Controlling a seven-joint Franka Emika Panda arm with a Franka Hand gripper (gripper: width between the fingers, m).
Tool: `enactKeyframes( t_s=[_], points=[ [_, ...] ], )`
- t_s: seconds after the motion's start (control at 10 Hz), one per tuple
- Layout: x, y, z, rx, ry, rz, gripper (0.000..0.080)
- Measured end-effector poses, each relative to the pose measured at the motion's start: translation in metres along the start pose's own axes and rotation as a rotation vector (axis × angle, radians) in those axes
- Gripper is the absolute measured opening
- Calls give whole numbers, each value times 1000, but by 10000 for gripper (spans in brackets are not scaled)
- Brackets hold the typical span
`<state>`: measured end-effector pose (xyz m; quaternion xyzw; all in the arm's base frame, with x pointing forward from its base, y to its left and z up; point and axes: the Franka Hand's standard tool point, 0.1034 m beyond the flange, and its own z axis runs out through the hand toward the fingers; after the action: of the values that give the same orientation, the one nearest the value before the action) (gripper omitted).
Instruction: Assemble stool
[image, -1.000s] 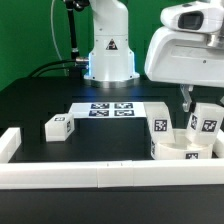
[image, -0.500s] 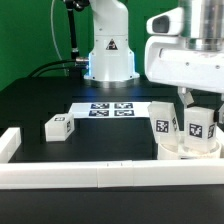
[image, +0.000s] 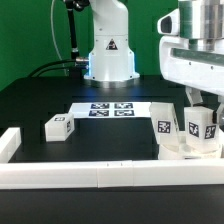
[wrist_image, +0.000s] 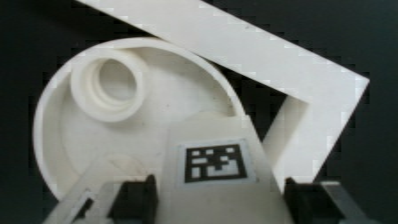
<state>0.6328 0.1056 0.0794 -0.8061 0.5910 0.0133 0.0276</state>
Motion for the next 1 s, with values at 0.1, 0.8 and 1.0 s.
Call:
enactKeyframes(
  t_s=[0.1, 0.8, 1.0],
  points=[
    [3, 1, 0, 4, -13, 137, 340],
    [-5, -5, 3, 137, -98, 818, 340],
    [-6, -7, 4, 168, -139, 924, 340]
  ],
)
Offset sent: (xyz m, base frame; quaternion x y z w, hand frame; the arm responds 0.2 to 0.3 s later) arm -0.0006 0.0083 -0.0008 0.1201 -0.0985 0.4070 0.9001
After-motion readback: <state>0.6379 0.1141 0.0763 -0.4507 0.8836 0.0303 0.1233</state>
